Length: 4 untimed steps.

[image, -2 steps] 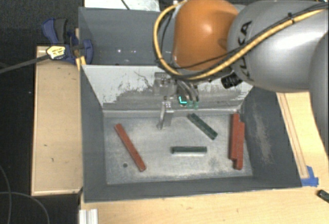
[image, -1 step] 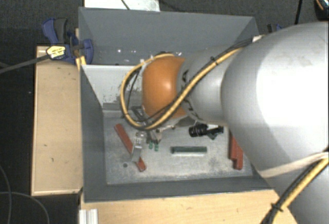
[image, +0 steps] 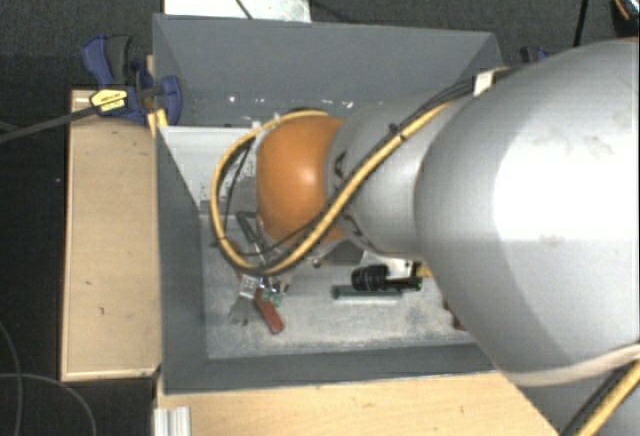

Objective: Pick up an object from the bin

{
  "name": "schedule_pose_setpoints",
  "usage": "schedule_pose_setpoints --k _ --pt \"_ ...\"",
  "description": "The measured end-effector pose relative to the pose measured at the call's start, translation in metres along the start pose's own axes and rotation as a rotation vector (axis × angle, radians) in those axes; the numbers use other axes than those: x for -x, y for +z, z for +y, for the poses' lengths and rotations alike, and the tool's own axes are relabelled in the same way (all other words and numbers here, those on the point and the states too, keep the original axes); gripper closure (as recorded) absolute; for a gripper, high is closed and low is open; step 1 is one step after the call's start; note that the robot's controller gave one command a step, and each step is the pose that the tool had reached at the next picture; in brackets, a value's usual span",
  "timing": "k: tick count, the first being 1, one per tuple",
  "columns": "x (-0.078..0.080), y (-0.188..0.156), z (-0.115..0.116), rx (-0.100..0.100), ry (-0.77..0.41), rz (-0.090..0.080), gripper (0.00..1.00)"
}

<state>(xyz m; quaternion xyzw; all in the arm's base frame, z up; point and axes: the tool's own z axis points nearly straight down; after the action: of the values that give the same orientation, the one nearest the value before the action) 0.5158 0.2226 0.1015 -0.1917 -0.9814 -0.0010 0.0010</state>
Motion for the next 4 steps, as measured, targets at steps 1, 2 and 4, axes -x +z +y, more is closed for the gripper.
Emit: schedule_pose_setpoints --k 1,2,4 --pt "-0.011 0.002 -0.031 -0.004 0.229 0.000 0.00" --pt "-0.016 0.032 -0.030 -0.005 0.356 0.002 0.00" --pt "-0.016 0.032 -0.030 -0.004 0.361 0.003 1.00"
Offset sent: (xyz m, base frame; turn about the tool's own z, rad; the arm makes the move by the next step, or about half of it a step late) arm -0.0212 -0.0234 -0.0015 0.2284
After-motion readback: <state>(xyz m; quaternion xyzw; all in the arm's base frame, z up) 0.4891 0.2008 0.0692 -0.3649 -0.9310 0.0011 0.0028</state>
